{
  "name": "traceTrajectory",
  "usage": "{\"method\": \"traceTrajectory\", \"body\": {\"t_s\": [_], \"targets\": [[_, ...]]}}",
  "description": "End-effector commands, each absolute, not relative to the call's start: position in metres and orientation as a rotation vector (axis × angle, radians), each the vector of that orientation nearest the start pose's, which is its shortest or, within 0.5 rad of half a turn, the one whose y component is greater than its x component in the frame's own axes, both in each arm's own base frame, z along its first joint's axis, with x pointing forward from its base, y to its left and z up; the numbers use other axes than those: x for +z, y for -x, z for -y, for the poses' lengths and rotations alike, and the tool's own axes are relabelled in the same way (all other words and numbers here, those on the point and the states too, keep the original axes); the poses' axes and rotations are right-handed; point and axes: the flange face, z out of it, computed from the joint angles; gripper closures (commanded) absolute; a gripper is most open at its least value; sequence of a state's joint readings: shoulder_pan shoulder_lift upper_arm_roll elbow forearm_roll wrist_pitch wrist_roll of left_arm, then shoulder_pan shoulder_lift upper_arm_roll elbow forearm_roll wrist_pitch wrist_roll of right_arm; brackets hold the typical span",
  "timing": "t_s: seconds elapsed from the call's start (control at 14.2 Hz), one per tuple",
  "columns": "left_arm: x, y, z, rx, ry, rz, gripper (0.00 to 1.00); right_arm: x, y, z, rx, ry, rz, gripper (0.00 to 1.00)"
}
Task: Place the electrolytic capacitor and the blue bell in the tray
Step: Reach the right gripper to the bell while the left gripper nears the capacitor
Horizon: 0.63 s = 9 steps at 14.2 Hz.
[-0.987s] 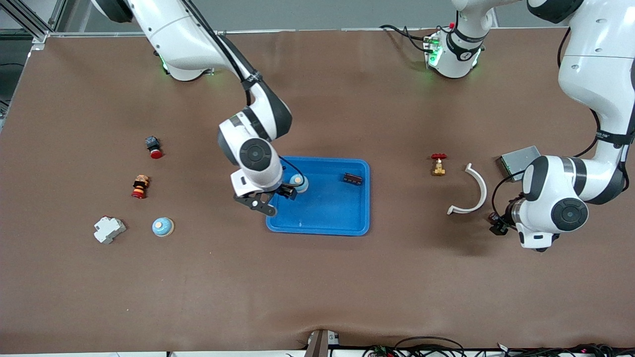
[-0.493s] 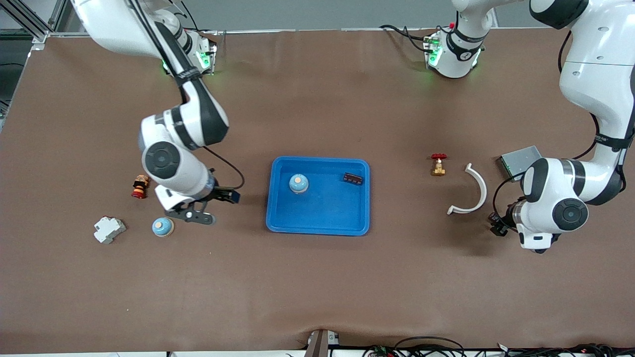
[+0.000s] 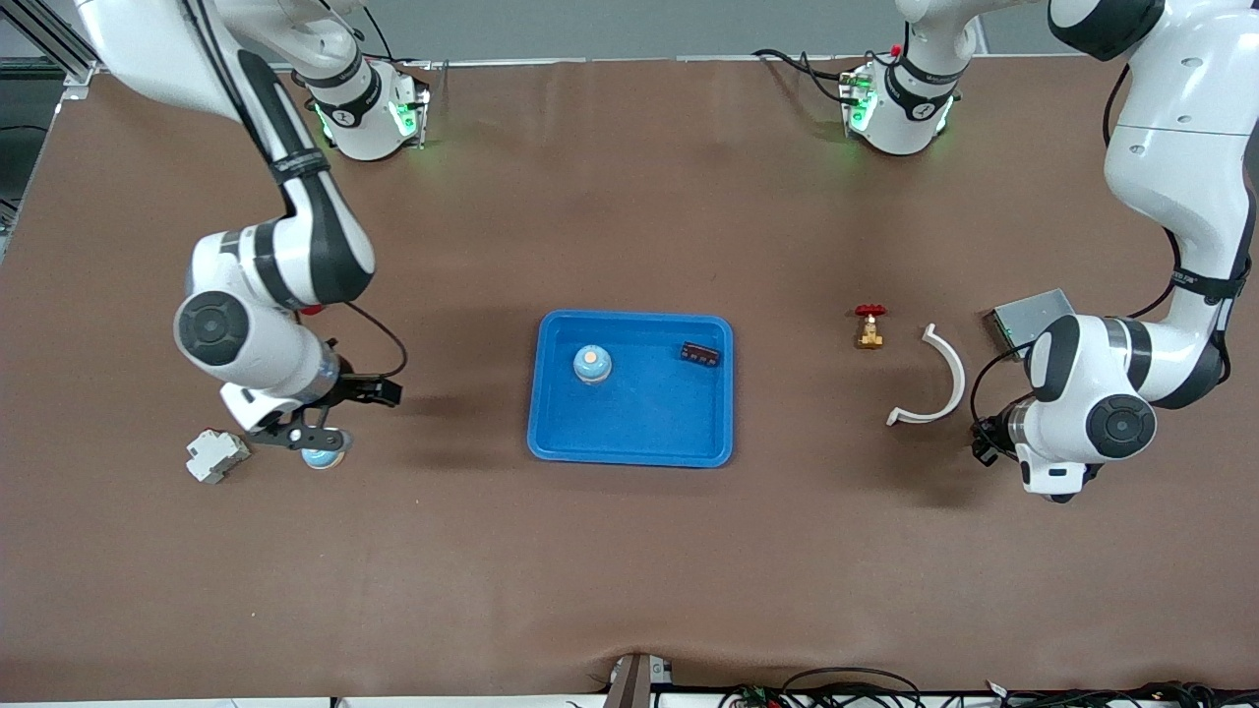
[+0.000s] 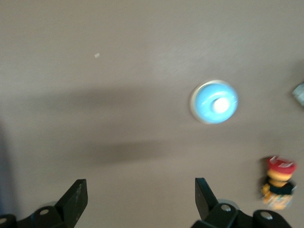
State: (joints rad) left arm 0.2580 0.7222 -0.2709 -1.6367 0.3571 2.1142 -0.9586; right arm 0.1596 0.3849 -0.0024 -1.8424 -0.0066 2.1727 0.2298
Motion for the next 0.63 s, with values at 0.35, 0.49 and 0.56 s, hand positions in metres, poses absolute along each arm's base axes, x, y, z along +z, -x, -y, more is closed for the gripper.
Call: {"method": "traceTrajectory", "body": {"t_s": [0.35, 0.49, 0.56], "targets": [[0.294, -0.667, 0.036, 0.227, 2.791, 1.164, 1.0, 0.256, -0.629, -0.023, -0.037, 3.146, 0.037, 0.0], [0.311, -0.664, 0.07, 0.221, 2.793, 1.203, 1.0, 0.242, -0.631, -0.021, -0.046, 3.145, 0.051, 0.0], [0.319, -0.661, 0.088, 0.219, 2.793, 1.232, 1.0, 0.237, -0.632, -0.018, -0.058, 3.144, 0.063, 0.0]]}}
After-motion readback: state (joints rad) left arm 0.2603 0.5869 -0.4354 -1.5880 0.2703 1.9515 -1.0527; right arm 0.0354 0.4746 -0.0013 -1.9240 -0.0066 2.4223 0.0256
